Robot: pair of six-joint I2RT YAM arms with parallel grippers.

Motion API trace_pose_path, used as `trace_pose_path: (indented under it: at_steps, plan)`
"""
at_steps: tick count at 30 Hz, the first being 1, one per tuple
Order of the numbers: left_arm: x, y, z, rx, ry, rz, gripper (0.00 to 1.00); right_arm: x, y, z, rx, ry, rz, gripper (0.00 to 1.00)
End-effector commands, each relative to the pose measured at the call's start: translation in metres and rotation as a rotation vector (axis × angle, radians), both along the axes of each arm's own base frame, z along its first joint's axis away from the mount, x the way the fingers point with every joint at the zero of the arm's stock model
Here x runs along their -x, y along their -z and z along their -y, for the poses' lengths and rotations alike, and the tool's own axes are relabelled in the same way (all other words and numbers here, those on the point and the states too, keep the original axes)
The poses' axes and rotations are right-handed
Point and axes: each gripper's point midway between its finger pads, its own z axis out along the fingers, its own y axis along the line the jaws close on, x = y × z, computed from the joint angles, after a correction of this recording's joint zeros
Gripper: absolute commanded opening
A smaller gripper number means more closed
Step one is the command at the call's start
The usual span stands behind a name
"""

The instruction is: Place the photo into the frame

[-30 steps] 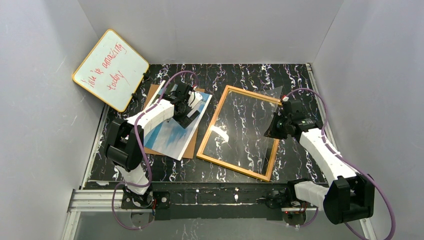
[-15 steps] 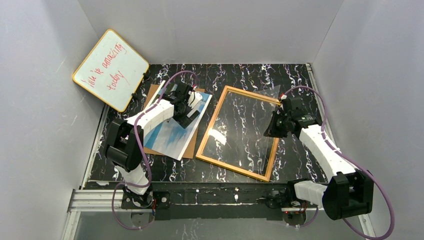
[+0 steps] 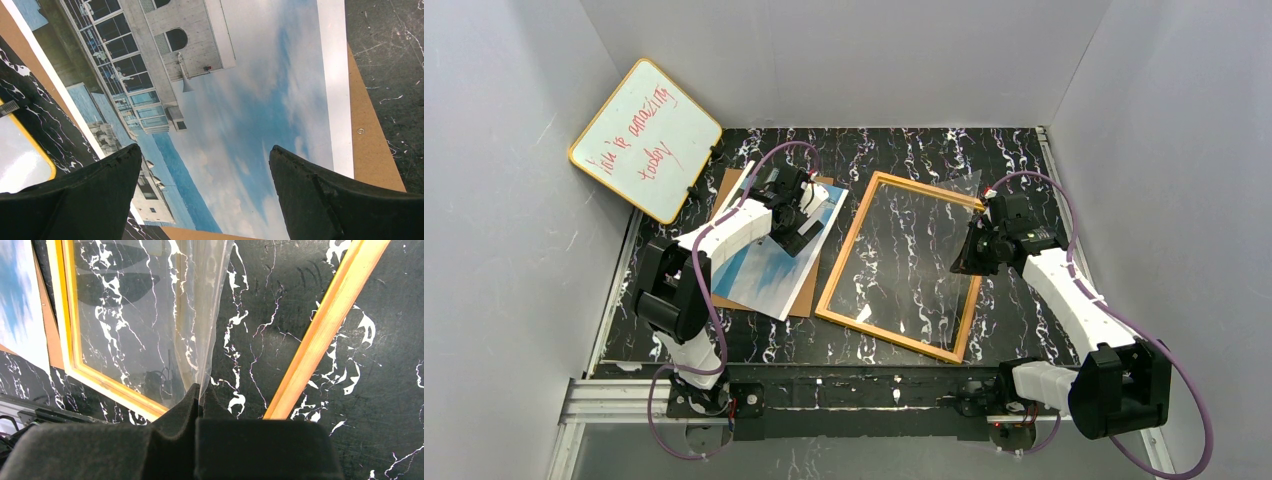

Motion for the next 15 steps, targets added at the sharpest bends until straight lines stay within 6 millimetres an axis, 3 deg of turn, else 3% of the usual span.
trace_pose_path:
  at_steps: [1, 10, 15]
  plan:
    - [0.009, -0.008, -0.001, 0.017, 0.008, -0.001, 0.98, -0.002, -0.01, -0.007, -0.038, -0.048, 0.032, 0.01]
    - [0.015, 0.001, -0.001, 0.007, 0.019, -0.026, 0.98, -0.02, -0.032, -0.013, -0.111, -0.042, 0.182, 0.01]
    - [0.015, 0.0, -0.001, 0.006, 0.024, -0.024, 0.98, -0.019, -0.022, -0.017, -0.12, -0.065, 0.131, 0.01]
